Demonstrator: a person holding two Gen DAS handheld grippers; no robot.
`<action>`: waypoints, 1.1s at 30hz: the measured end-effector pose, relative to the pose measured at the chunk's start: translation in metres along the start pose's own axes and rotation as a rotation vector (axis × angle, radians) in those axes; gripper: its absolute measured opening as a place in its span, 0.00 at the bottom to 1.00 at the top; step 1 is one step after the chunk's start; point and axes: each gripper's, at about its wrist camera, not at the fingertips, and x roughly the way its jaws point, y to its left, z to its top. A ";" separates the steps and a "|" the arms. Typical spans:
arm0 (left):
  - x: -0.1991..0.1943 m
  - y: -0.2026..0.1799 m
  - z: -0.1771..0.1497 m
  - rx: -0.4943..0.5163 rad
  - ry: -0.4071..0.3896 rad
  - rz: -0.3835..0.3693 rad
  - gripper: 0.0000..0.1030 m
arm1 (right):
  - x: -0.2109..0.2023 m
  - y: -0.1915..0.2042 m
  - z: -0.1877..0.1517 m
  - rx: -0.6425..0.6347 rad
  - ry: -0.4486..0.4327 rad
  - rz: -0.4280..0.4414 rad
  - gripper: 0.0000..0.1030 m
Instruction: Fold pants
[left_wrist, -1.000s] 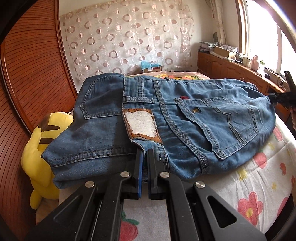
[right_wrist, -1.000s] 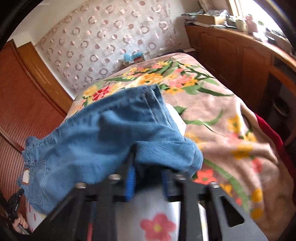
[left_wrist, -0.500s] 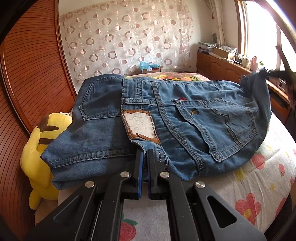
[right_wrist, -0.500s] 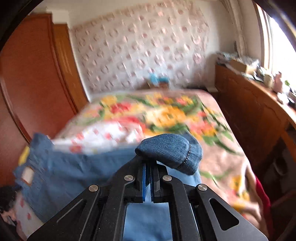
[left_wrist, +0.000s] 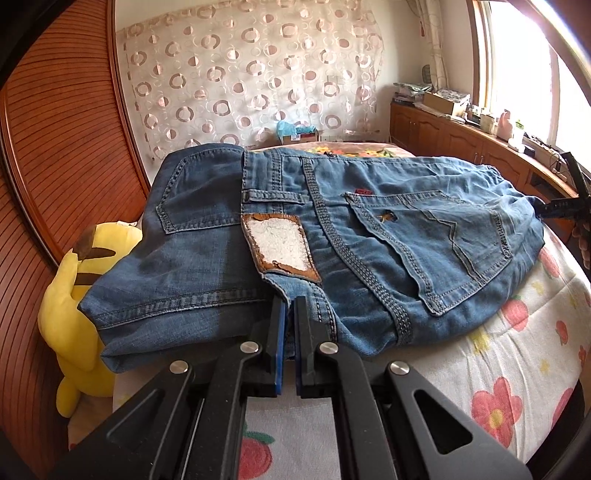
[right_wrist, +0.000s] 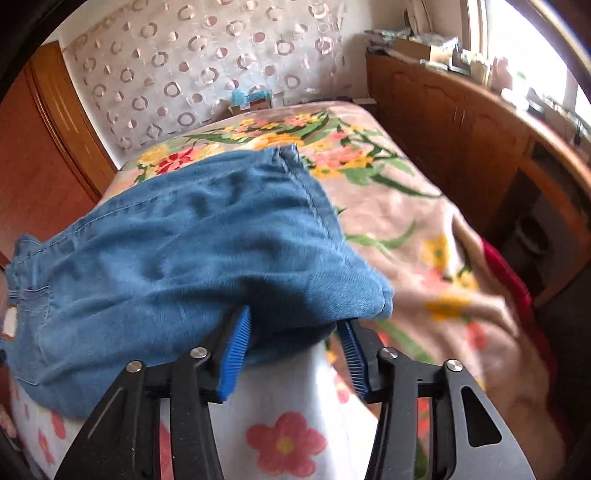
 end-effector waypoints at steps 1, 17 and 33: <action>0.000 0.000 0.000 0.000 0.001 0.000 0.04 | 0.002 -0.005 0.003 0.019 0.013 0.000 0.51; 0.002 0.002 -0.002 0.008 0.014 -0.002 0.04 | -0.017 -0.032 0.012 0.141 -0.014 0.106 0.25; -0.036 0.008 0.026 -0.017 -0.133 0.026 0.04 | -0.072 0.008 0.016 -0.074 -0.255 0.049 0.04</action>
